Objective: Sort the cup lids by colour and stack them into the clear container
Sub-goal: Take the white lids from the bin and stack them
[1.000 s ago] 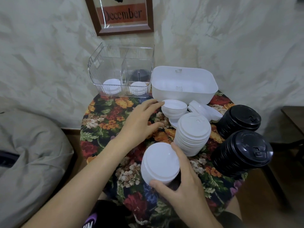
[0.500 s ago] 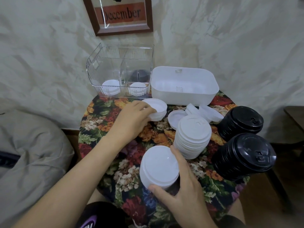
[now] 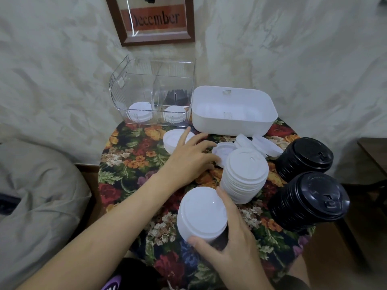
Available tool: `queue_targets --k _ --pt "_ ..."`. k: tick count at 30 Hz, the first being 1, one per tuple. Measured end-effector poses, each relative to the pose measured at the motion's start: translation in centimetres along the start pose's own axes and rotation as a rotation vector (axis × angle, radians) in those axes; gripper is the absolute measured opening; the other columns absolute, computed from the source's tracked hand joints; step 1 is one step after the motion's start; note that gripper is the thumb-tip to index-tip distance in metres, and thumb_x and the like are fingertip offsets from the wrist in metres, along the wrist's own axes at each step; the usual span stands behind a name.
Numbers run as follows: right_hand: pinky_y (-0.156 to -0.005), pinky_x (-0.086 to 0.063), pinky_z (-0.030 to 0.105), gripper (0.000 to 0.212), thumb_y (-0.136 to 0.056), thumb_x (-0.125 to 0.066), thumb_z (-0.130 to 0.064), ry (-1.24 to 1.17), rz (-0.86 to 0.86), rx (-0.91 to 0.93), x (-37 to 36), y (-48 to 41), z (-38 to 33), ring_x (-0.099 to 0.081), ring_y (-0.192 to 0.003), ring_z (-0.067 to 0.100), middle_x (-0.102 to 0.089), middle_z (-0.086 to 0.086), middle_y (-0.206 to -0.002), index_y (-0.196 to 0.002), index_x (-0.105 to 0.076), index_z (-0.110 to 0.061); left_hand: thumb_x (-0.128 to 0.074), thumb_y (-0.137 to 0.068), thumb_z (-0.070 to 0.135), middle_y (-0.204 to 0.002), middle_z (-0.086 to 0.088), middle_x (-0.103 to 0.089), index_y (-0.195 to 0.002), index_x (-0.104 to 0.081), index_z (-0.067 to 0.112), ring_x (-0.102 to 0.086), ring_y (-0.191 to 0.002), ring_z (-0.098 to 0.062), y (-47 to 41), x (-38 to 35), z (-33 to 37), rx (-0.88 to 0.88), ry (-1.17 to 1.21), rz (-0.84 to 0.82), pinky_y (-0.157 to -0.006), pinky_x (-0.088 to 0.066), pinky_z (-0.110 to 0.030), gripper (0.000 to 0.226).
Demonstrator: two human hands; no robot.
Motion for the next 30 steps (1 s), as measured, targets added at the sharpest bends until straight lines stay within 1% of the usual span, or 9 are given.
queue_targets --k 3,9,12,14,18,21,24,27,30 --pt "-0.096 -0.025 -0.003 0.1 -0.07 -0.076 -0.074 0.002 0.0 -0.002 0.0 0.0 0.1 -0.014 -0.136 -0.029 -0.011 -0.055 -0.148 -0.148 -0.015 -0.065 -0.082 -0.085 0.026 -0.115 -0.001 -0.072 -0.085 -0.079 0.027 -0.058 -0.129 -0.036 -0.1 0.3 -0.5 0.018 -0.021 0.064 -0.116 -0.024 -0.073 0.004" --pt "-0.098 -0.025 0.001 0.1 -0.066 -0.068 -0.082 0.012 0.0 -0.002 0.0 0.0 0.1 -0.014 -0.136 -0.029 -0.011 -0.055 -0.148 -0.148 -0.014 -0.065 -0.084 -0.084 0.024 -0.122 -0.005 -0.071 -0.082 -0.077 0.023 -0.056 -0.132 -0.039 1.5 2.2 -2.9 0.069 -0.111 -0.02 -0.116 -0.023 -0.073 0.006" --pt "-0.096 -0.025 0.0 0.1 -0.065 -0.068 -0.082 0.017 0.0 -0.001 0.0 0.1 0.1 -0.014 -0.135 -0.03 -0.011 -0.055 -0.148 -0.148 -0.013 -0.066 -0.077 -0.088 0.032 -0.127 -0.004 -0.069 -0.101 -0.079 0.023 -0.055 -0.133 -0.034 0.5 3.4 -3.2 0.059 0.014 -0.095 -0.118 -0.028 -0.059 0.016" --pt "-0.095 -0.024 -0.001 0.1 -0.067 -0.07 -0.08 0.012 -0.011 -0.005 0.0 0.0 0.1 -0.012 -0.133 -0.032 -0.009 -0.056 -0.147 -0.147 -0.011 -0.068 -0.067 -0.093 0.034 -0.129 -0.002 -0.067 -0.119 -0.075 0.022 -0.056 -0.126 -0.027 -1.2 4.2 -2.7 0.071 0.184 -0.094 -0.107 -0.039 -0.045 0.03" --pt "-0.095 -0.019 -0.004 0.099 -0.072 -0.073 -0.076 0.017 -0.037 -0.007 0.1 -0.1 0.0 -0.007 -0.132 -0.034 -0.003 -0.058 -0.146 -0.146 -0.008 -0.067 -0.07 -0.095 0.027 -0.143 0.005 -0.057 -0.141 -0.061 0.032 -0.052 -0.129 -0.017 -4.9 2.9 -0.6 0.039 0.308 -0.22 -0.1 -0.046 -0.038 0.047" --pt "-0.094 -0.017 -0.008 0.101 -0.071 -0.073 -0.076 0.027 -0.047 -0.008 0.1 -0.2 -0.1 -0.006 -0.131 -0.035 0.0 -0.059 -0.145 -0.148 -0.008 -0.064 -0.075 -0.089 0.024 -0.142 0.003 -0.06 -0.127 -0.072 0.028 -0.056 -0.126 -0.021 -5.9 1.4 0.1 -0.066 0.272 -0.273 -0.095 -0.051 -0.042 0.039" --pt "-0.094 -0.017 -0.008 0.102 -0.071 -0.075 -0.075 0.029 -0.04 -0.009 0.1 -0.2 0.0 -0.007 -0.132 -0.035 0.0 -0.059 -0.145 -0.148 -0.009 -0.063 -0.079 -0.086 0.018 -0.132 0.002 -0.068 -0.106 -0.081 0.022 -0.063 -0.115 -0.024 -5.9 1.1 0.3 -0.094 0.226 -0.226 -0.087 -0.053 -0.037 0.021" --pt "-0.093 -0.019 -0.008 0.101 -0.07 -0.076 -0.075 0.033 -0.031 -0.006 0.1 -0.2 0.0 -0.009 -0.132 -0.034 -0.001 -0.059 -0.145 -0.146 -0.009 -0.065 -0.079 -0.087 0.018 -0.124 -0.001 -0.071 -0.097 -0.081 0.019 -0.066 -0.105 -0.028 -5.2 1.4 0.0 -0.072 0.204 -0.16 -0.081 -0.051 -0.035 0.01" --pt "-0.093 -0.02 -0.008 0.101 -0.069 -0.075 -0.077 0.038 -0.024 -0.003 0.1 -0.2 0.1 -0.011 -0.132 -0.033 -0.004 -0.058 -0.146 -0.145 -0.01 -0.067 -0.082 -0.085 0.019 -0.121 -0.006 -0.071 -0.091 -0.077 0.018 -0.068 -0.099 -0.033 -4.0 1.9 -0.8 -0.071 0.134 -0.127 -0.078 -0.056 -0.041 0.008"
Point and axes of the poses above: each hand's wrist, its own y-axis away from the middle knuckle, its own x-axis out of the back of the hand, z = x × y, the point moved 3 cm from there along -y, towards the middle knuckle
